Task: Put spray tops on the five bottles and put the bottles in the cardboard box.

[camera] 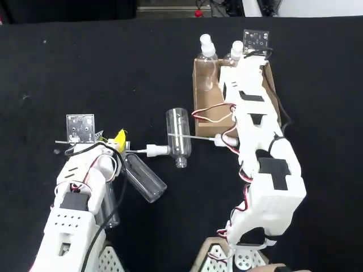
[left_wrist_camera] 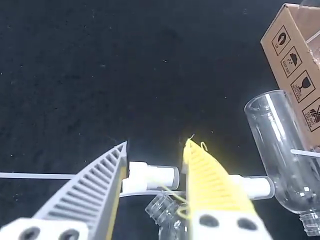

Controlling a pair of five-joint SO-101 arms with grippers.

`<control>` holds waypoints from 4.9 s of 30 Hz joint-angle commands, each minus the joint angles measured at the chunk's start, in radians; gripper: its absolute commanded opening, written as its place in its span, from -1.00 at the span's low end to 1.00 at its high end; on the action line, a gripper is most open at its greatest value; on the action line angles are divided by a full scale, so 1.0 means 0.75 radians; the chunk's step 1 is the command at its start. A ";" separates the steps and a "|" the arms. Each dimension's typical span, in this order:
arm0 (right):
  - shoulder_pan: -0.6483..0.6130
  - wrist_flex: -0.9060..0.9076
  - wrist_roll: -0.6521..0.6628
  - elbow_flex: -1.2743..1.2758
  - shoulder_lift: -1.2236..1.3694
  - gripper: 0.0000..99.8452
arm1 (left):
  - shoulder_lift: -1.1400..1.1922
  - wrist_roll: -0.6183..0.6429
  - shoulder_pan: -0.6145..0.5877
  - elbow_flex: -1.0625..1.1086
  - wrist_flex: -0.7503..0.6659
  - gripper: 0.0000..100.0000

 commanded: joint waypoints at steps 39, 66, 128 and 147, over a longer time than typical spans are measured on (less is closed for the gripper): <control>-0.029 0.063 0.004 -0.079 -0.013 -0.48 | -0.014 -0.012 0.009 -0.003 -0.033 -0.65; -0.051 0.072 0.002 -0.066 -0.085 -0.47 | -0.014 -0.012 0.009 -0.003 -0.033 -0.65; 0.029 0.804 0.004 -0.032 -0.525 -0.93 | -0.014 -0.012 0.007 -0.005 -0.033 -0.65; 0.198 0.796 0.141 0.144 -0.709 -0.97 | -0.014 -0.012 0.007 -0.005 -0.033 -0.65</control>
